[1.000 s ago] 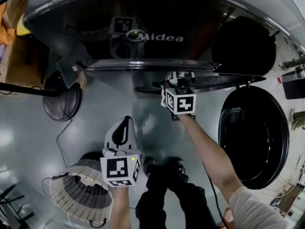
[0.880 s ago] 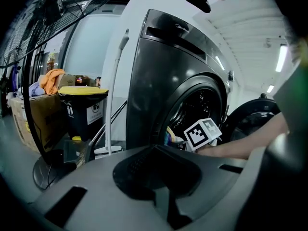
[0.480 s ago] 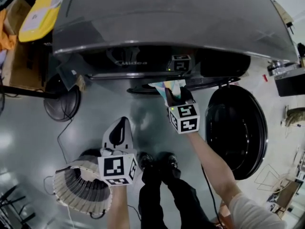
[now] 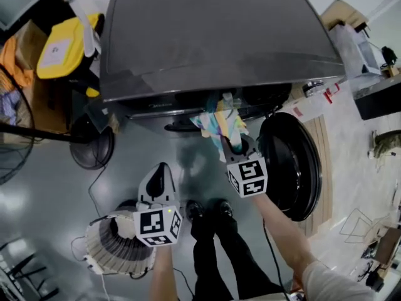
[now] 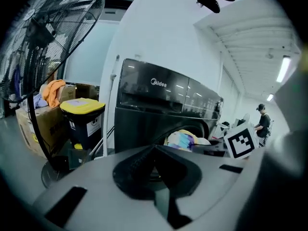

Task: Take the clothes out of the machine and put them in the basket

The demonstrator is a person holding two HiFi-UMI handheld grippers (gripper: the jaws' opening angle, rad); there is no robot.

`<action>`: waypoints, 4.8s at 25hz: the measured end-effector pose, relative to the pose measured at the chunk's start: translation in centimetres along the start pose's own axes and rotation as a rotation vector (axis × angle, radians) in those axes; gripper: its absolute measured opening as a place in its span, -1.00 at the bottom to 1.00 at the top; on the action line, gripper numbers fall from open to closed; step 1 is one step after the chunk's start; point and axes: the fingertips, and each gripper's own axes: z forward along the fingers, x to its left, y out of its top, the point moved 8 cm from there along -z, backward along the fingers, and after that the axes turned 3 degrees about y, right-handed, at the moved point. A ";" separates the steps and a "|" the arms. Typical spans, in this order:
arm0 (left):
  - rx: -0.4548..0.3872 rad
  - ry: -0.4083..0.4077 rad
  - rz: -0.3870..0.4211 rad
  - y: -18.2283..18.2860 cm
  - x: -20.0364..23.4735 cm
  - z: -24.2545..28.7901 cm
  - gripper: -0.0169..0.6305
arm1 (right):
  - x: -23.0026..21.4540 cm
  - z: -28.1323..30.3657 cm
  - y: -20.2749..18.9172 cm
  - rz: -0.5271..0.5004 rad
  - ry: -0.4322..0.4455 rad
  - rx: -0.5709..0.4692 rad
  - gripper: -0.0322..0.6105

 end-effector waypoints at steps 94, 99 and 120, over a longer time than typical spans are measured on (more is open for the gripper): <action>-0.203 1.064 -0.573 -6.2 13.2 -70.5 -0.90 | 60.6 -26.3 10.5 -0.697 1.077 0.106 -0.64; -0.184 1.082 -0.625 -8.4 13.5 -68.2 -0.90 | 61.3 -22.3 7.0 -0.730 1.081 0.177 -0.64; -0.154 1.066 -0.667 -11.3 16.2 -65.8 -0.90 | 63.9 -16.3 0.4 -0.739 1.078 0.331 -0.02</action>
